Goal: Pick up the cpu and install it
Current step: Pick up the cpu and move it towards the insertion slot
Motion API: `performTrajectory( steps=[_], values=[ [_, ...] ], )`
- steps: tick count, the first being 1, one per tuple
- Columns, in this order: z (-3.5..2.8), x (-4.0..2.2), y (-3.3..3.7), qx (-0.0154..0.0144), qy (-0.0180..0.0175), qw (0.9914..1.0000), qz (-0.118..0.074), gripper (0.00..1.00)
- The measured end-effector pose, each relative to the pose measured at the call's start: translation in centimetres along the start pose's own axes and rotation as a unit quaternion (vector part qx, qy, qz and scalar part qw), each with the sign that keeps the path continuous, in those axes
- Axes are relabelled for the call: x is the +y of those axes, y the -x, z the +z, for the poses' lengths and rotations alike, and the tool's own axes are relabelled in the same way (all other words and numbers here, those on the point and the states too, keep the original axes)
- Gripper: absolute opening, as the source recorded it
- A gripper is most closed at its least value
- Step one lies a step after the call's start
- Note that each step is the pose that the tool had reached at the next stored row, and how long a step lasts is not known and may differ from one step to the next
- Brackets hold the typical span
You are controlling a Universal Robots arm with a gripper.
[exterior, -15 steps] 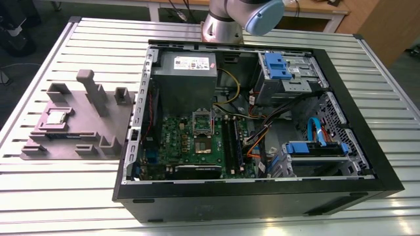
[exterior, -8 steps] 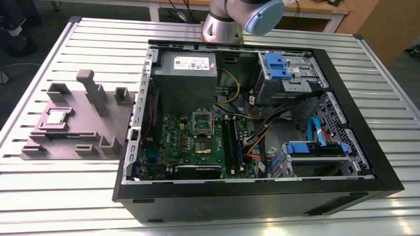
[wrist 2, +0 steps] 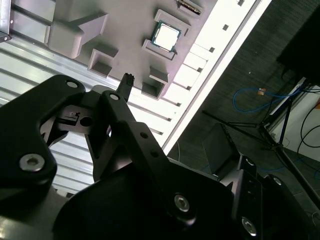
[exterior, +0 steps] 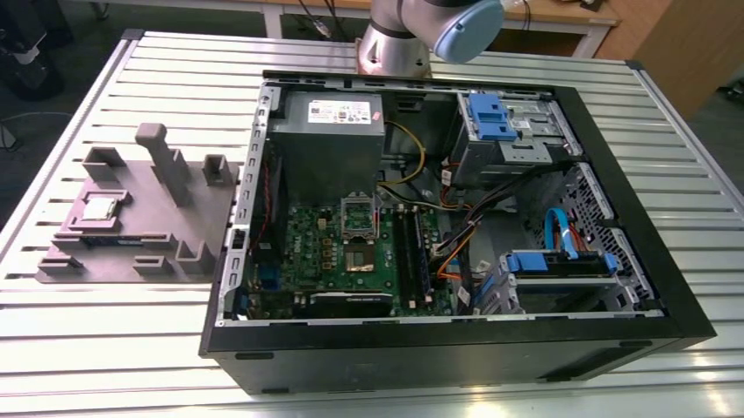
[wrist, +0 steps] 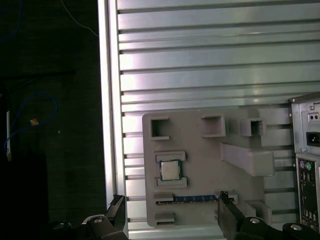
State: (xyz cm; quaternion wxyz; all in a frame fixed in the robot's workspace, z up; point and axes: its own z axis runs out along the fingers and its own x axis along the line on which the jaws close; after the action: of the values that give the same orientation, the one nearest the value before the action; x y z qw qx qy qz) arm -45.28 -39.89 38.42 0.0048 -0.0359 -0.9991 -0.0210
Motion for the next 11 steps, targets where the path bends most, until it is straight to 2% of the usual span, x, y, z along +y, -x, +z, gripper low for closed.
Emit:
performTrajectory(
  steps=[7, 11],
  values=[
    [0.02, 0.0, 0.0, 0.0, 0.0, 1.0, -0.001, 0.82],
    [0.07, -0.01, -0.02, 0.0004, -0.0001, 0.99995, -0.009, 0.82]
  ],
)
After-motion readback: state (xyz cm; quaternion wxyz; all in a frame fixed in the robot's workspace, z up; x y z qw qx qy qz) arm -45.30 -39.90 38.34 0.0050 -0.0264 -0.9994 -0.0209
